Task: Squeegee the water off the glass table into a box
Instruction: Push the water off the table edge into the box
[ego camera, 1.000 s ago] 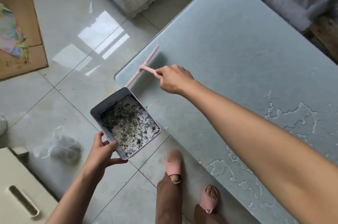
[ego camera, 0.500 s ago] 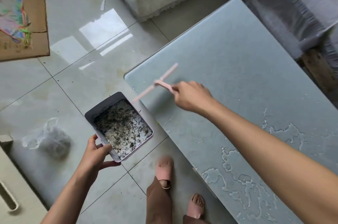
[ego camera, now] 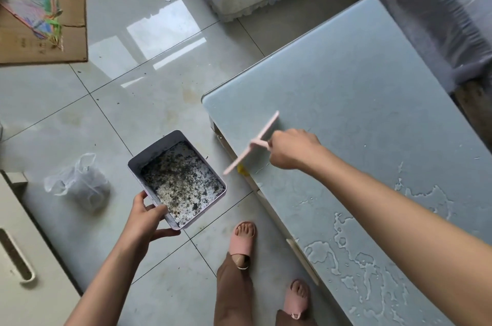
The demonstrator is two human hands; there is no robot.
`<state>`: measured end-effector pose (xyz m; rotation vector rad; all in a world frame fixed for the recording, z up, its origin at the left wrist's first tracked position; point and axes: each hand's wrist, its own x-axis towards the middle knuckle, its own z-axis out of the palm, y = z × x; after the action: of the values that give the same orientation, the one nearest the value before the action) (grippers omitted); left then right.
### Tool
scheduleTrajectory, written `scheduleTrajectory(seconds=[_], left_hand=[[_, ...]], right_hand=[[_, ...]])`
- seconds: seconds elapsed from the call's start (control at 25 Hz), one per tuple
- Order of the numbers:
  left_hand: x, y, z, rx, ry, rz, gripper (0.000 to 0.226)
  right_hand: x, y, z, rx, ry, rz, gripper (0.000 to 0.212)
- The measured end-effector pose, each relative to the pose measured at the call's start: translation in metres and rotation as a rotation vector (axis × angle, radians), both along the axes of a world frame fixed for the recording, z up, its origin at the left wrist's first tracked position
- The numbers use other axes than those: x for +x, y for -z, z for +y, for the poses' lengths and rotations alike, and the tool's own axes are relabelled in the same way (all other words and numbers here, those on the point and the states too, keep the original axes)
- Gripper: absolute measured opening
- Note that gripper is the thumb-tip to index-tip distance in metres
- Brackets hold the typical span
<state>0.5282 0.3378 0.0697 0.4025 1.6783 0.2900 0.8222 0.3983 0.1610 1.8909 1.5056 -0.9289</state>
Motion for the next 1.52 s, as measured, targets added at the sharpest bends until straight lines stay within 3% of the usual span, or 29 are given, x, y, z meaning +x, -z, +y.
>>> scheduleTrajectory(seconds=[0.32, 0.68, 0.92, 1.04, 1.32, 1.52], left_hand=[[-0.003, 0.007, -0.013, 0.007, -0.016, -0.019, 0.056], [-0.005, 0.013, -0.031, -0.028, -0.023, -0.024, 0.057], [0.002, 0.015, -0.029, -0.025, 0.027, -0.025, 0.059], [0.004, 0.015, -0.028, -0.023, 0.034, -0.016, 0.058], [0.013, 0.015, -0.030, -0.041, 0.085, -0.027, 0.058], [0.030, 0.022, -0.034, -0.048, 0.133, -0.049, 0.058]], right_hand=[[-0.036, 0.023, 0.056, 0.218, 0.032, 0.091, 0.038], [0.026, 0.000, -0.101, -0.063, 0.047, 0.004, 0.027], [-0.003, 0.012, -0.068, 0.187, -0.073, 0.023, 0.026], [-0.012, 0.029, -0.069, 0.173, -0.074, 0.040, 0.026], [0.060, -0.005, -0.199, -0.066, 0.088, -0.076, 0.030], [0.054, -0.007, -0.163, 0.116, 0.037, -0.028, 0.028]])
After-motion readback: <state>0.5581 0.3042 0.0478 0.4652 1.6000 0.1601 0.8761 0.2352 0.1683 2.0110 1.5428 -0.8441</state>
